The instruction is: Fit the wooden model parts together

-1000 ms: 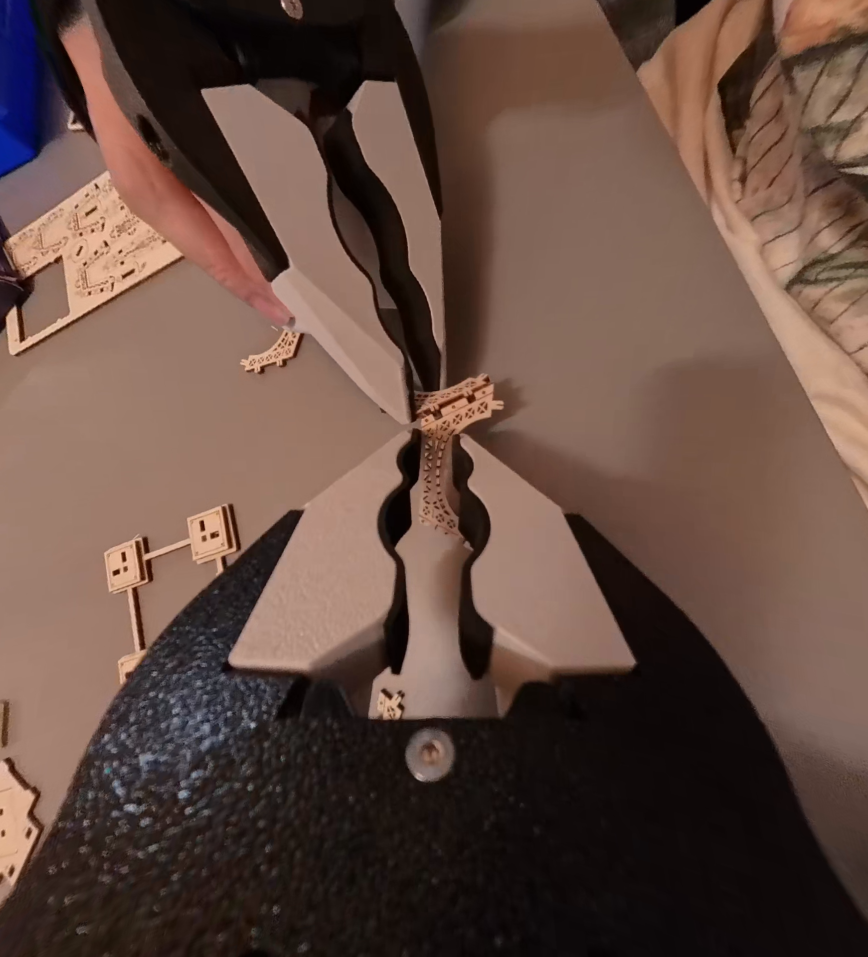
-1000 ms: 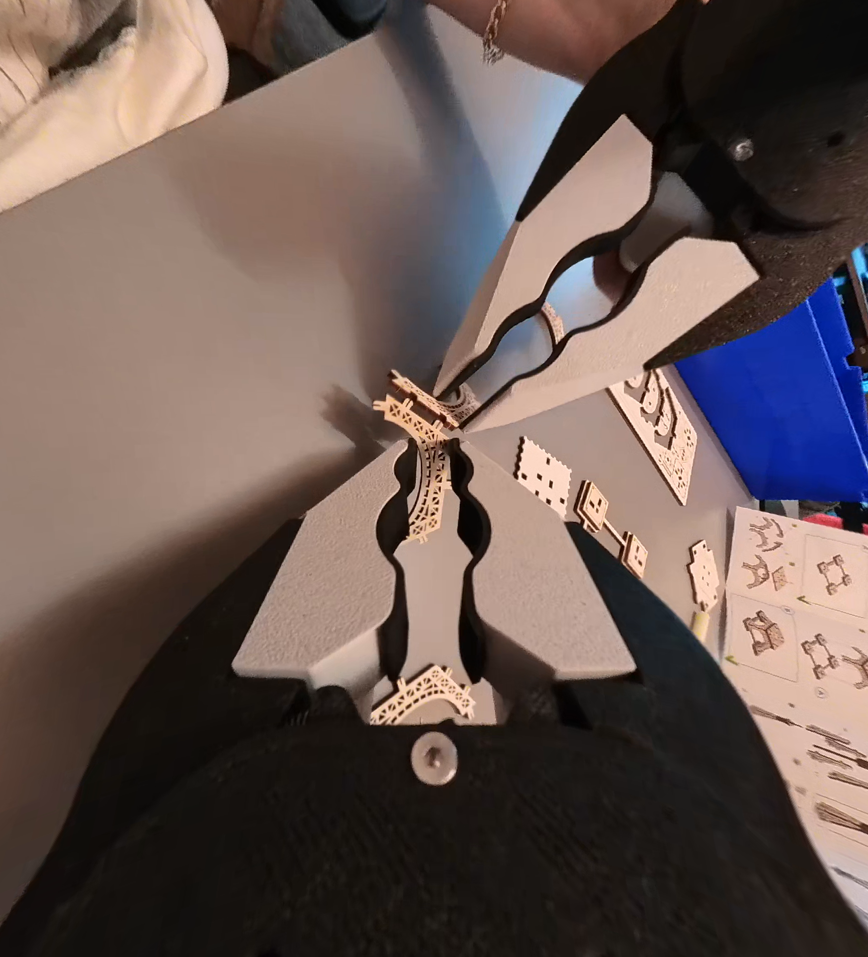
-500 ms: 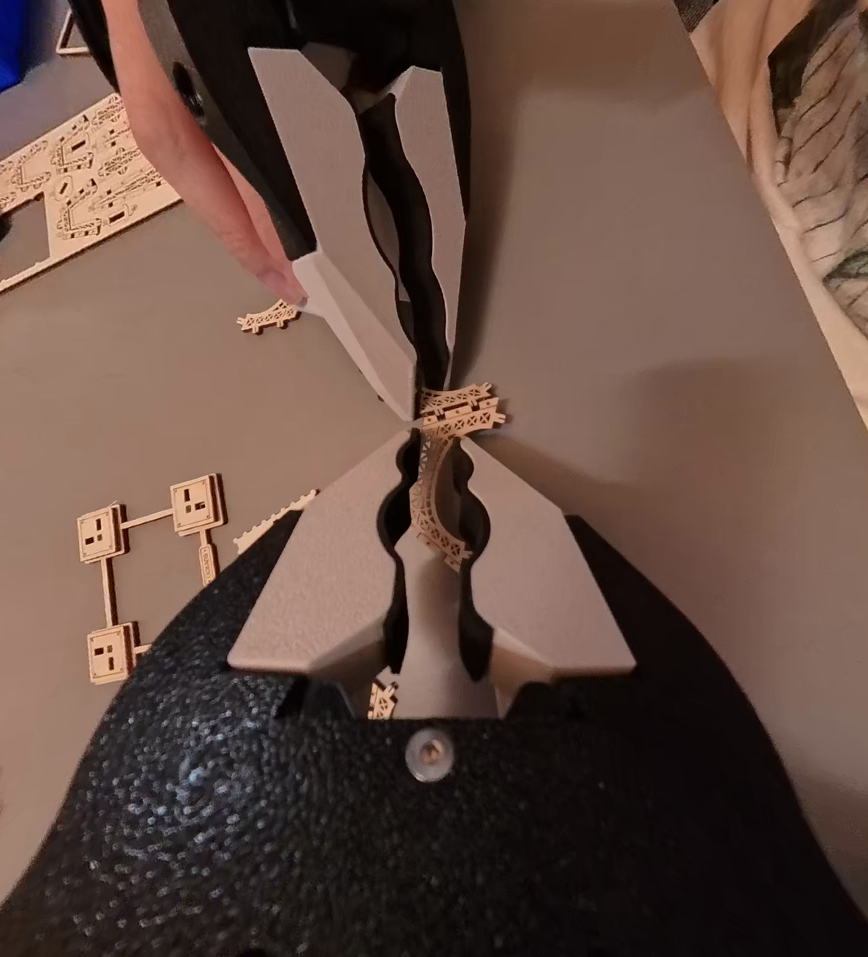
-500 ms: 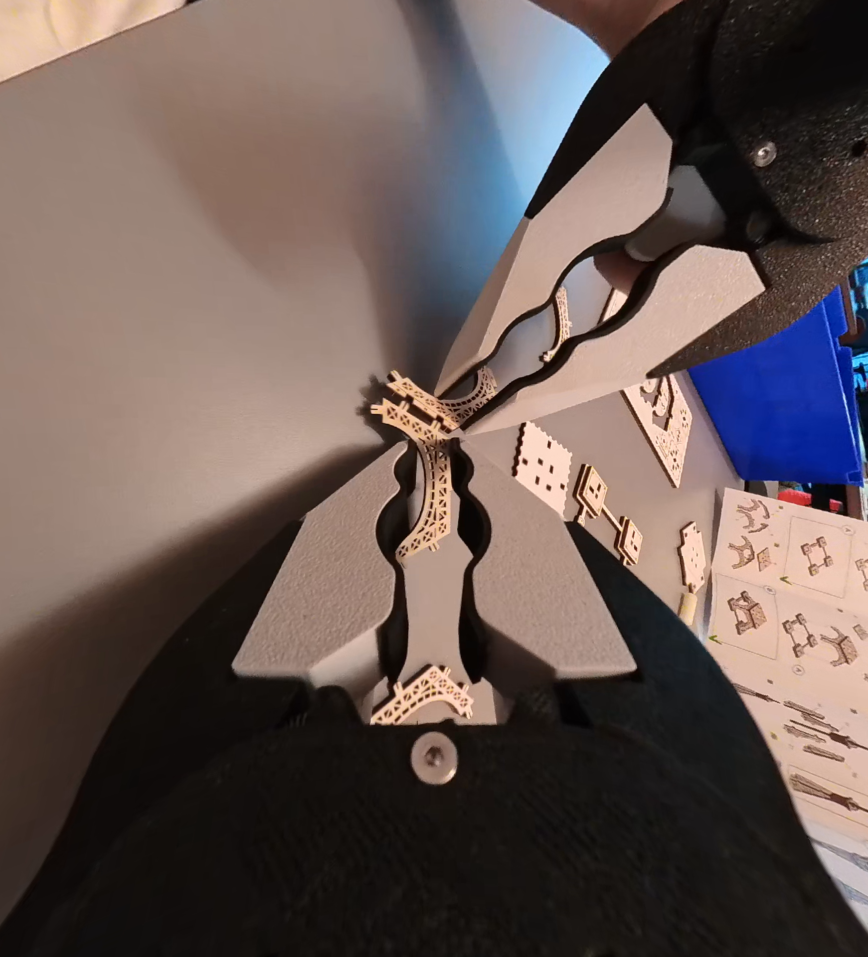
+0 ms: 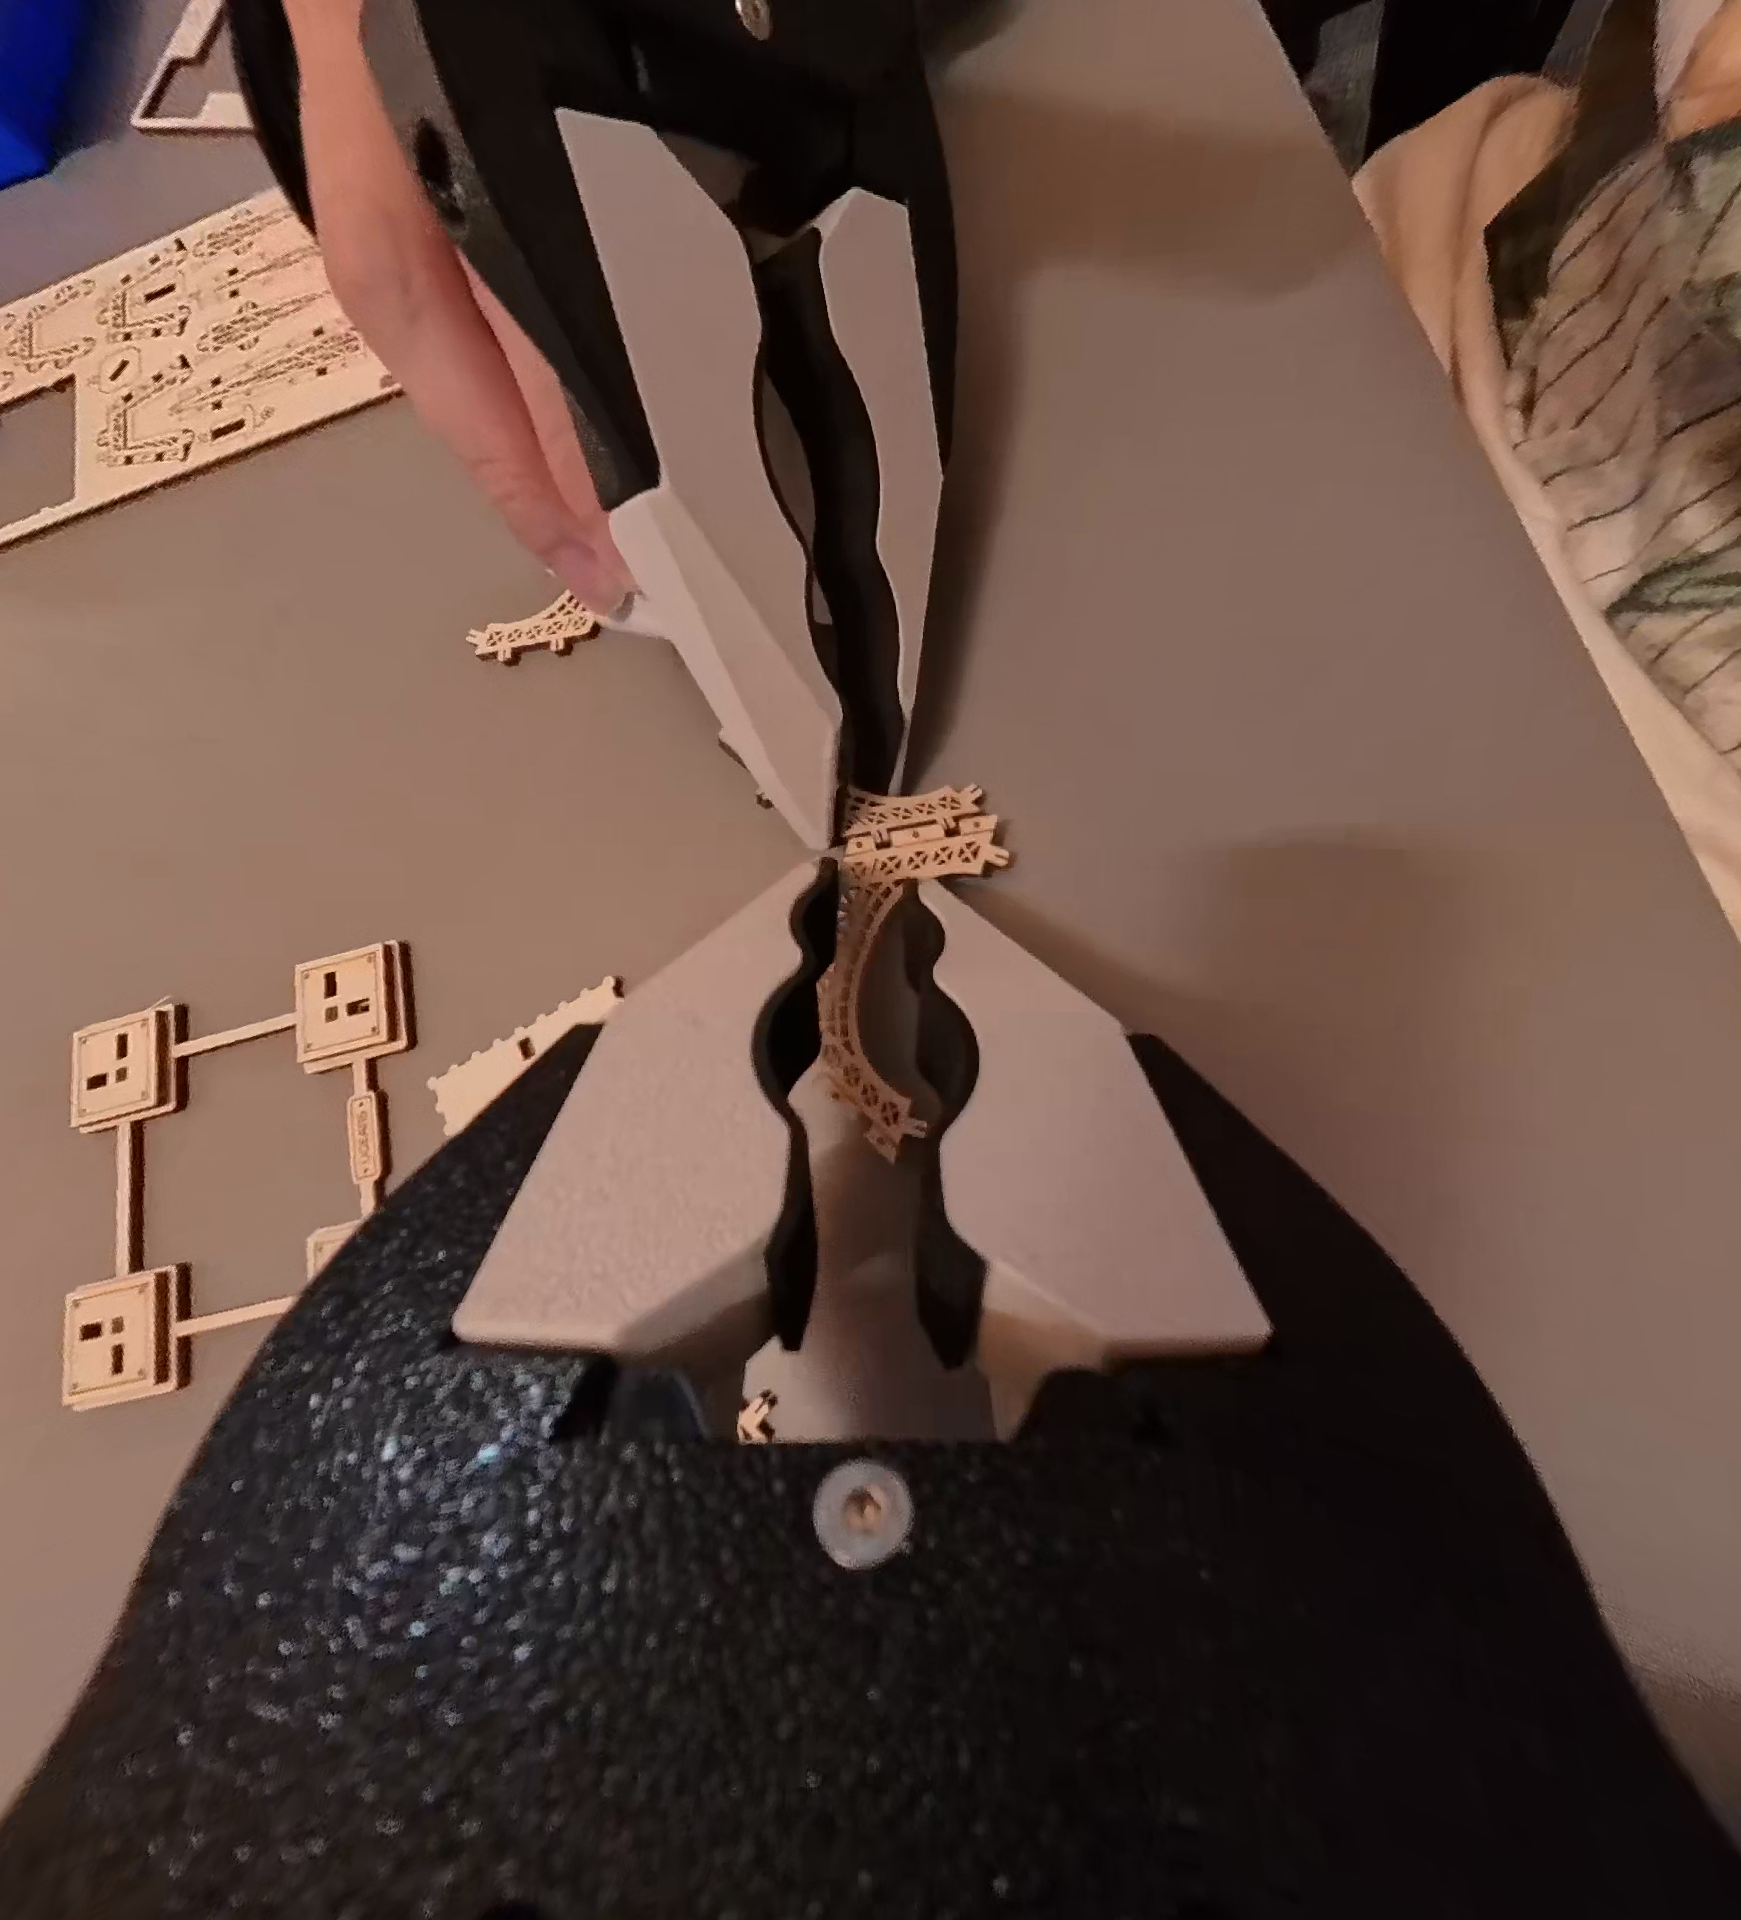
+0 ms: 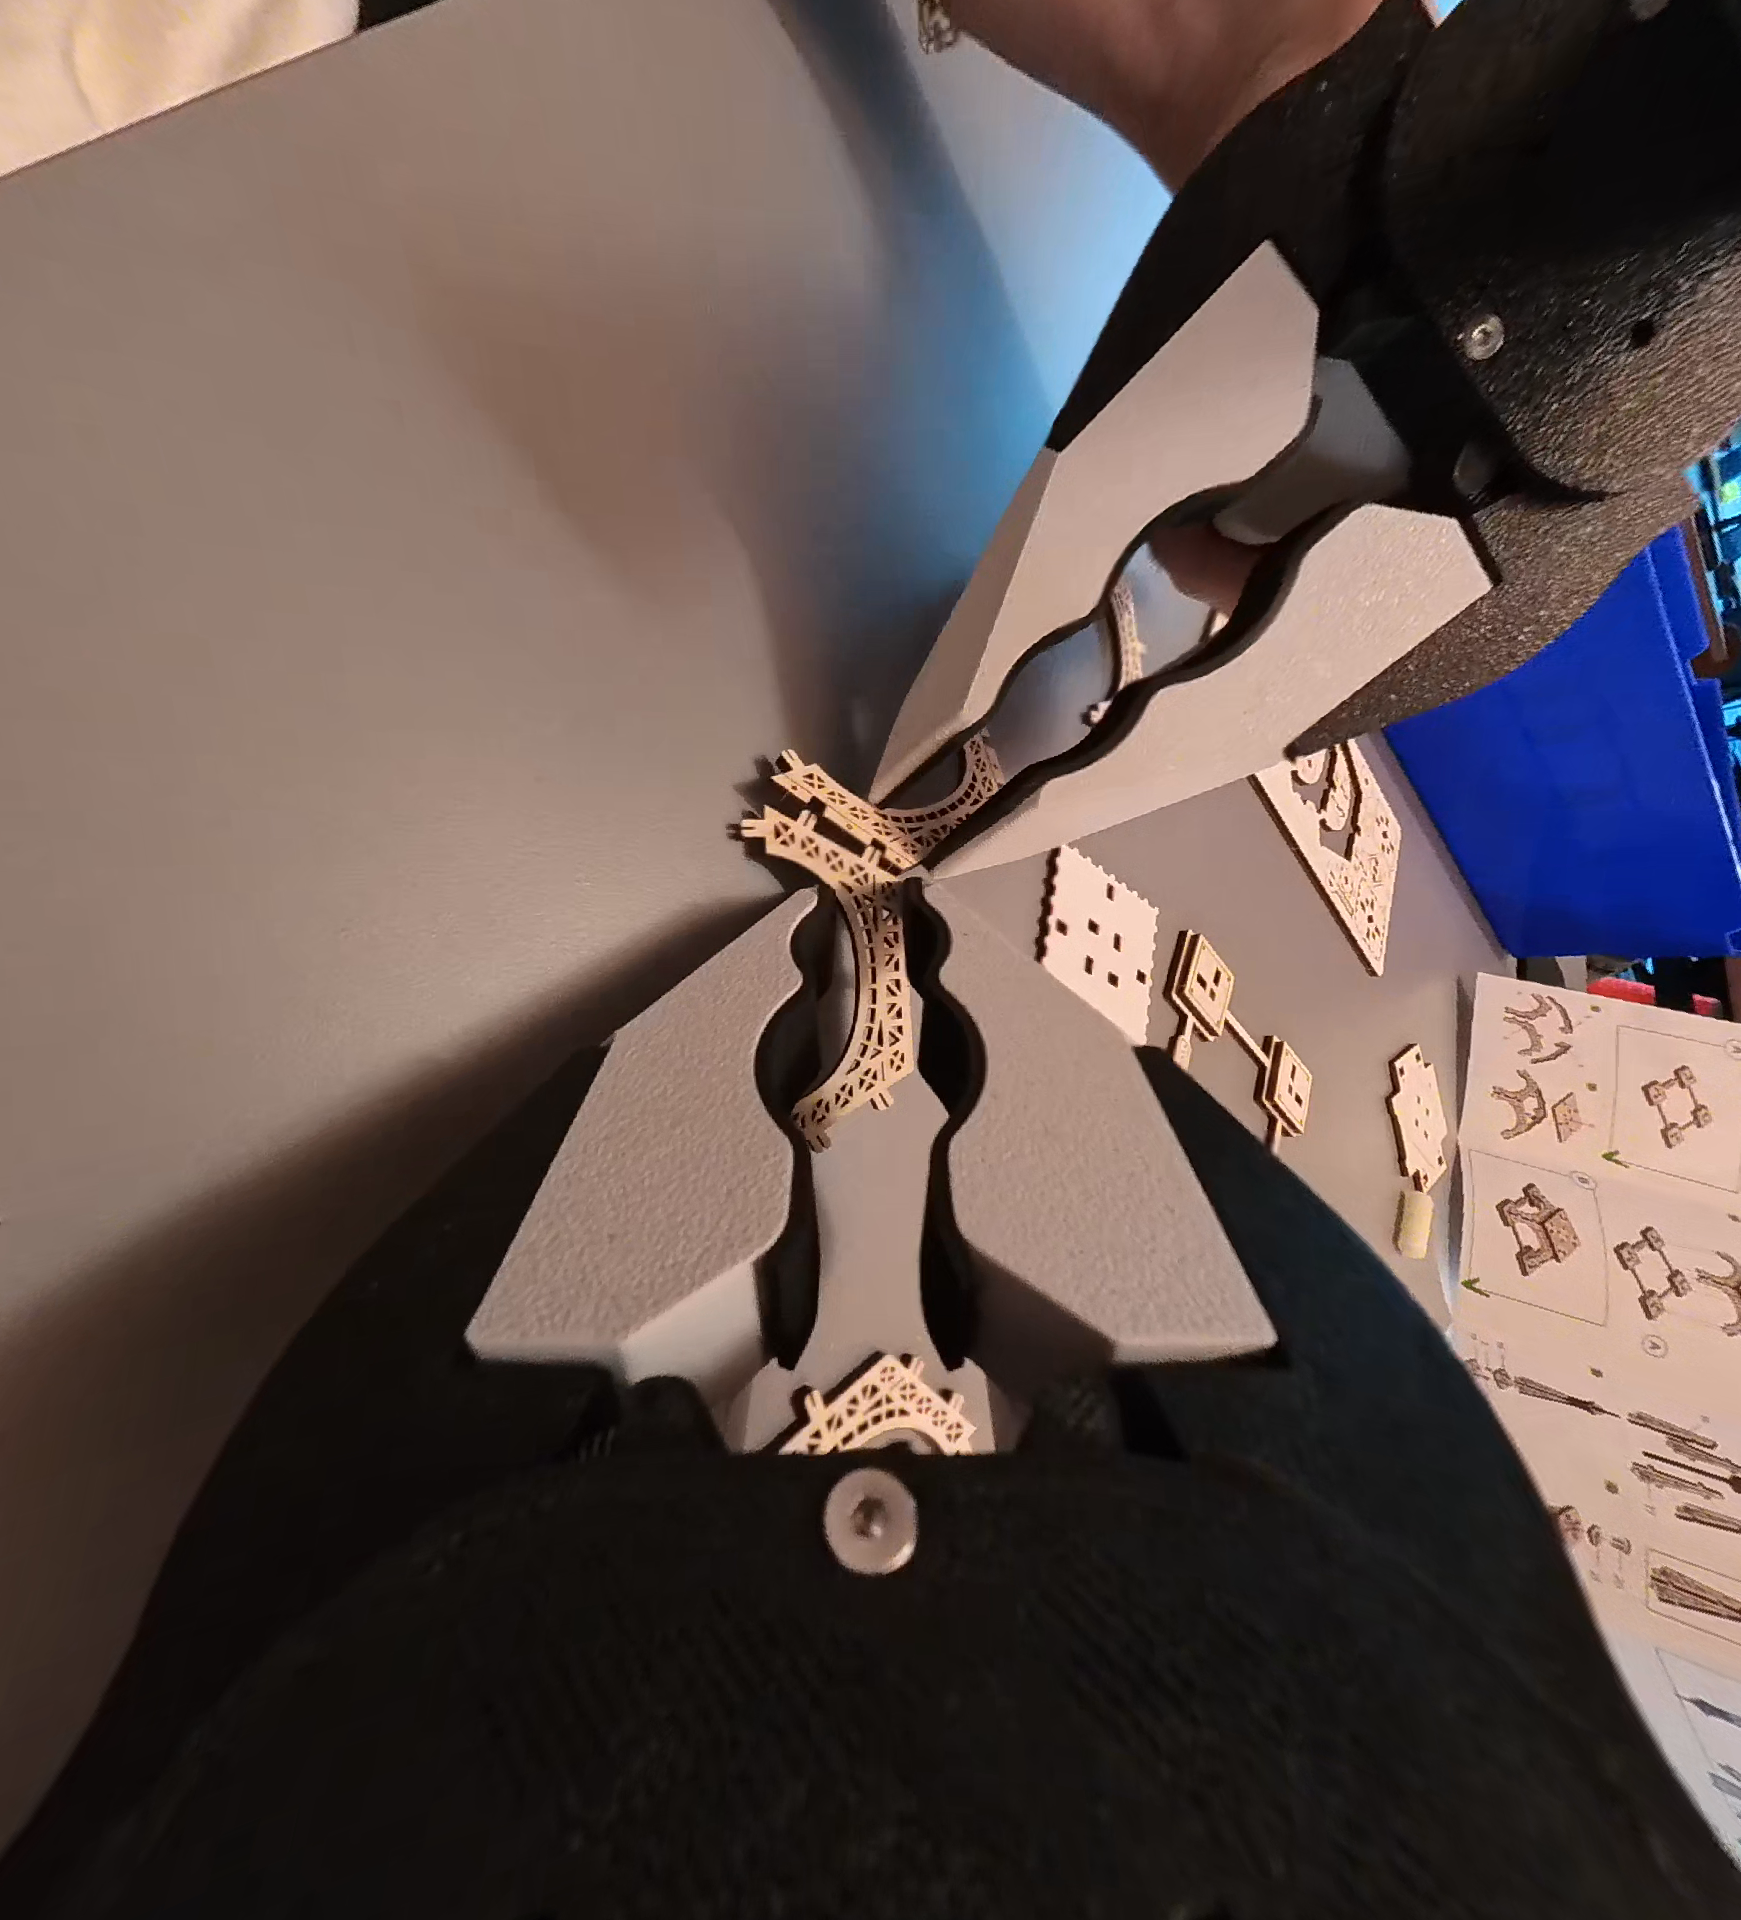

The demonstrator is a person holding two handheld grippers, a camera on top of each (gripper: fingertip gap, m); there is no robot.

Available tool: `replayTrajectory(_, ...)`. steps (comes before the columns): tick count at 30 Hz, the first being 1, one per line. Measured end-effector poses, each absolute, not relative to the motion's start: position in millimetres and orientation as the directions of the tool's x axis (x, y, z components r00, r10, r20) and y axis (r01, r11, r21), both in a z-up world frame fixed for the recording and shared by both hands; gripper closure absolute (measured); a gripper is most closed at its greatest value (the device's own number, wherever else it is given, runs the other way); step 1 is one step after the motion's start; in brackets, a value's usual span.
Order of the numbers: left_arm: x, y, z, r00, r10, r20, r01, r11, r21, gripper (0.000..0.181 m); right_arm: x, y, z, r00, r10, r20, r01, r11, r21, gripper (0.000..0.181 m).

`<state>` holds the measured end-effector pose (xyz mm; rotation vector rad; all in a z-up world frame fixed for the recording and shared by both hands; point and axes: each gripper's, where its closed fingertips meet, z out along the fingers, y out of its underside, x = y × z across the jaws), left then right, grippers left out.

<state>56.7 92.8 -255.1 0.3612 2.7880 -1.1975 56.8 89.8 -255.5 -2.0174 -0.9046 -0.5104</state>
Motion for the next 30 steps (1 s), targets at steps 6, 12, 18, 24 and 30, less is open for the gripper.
replayTrajectory(6, 59.3, 93.1, -240.3, -0.978, 0.141, -0.151, 0.205, 0.591, -0.78, 0.173, 60.0, 92.0, -240.7, 0.692, 0.346, 0.634, 0.722, -0.349, -0.597, 0.171)
replayTrajectory(12, 62.3, 93.4, -238.1, -0.981, 0.119, -0.156, 0.196, 0.596, -0.778, 0.173, 63.4, 92.9, -238.1, 0.7, 0.324, 0.636, 0.713, -0.362, -0.601, 0.171)
replayTrajectory(18, 67.6, 93.4, -236.9, -0.981, 0.084, -0.174, 0.188, 0.615, -0.765, 0.173, 69.0, 93.7, -236.9, 0.704, 0.297, 0.645, 0.706, -0.392, -0.59, 0.171)
replayTrajectory(24, 75.2, 92.4, -229.2, -0.977, 0.022, -0.214, 0.176, 0.654, -0.736, 0.18, 74.4, 95.3, -231.2, 0.696, 0.261, 0.669, 0.707, -0.411, -0.575, 0.17)
replayTrajectory(30, 91.9, 96.6, -228.2, -0.944, -0.047, -0.325, 0.186, 0.739, -0.647, 0.181, 69.6, 108.9, -238.6, 0.587, 0.302, 0.751, 0.787, -0.429, -0.443, 0.171)
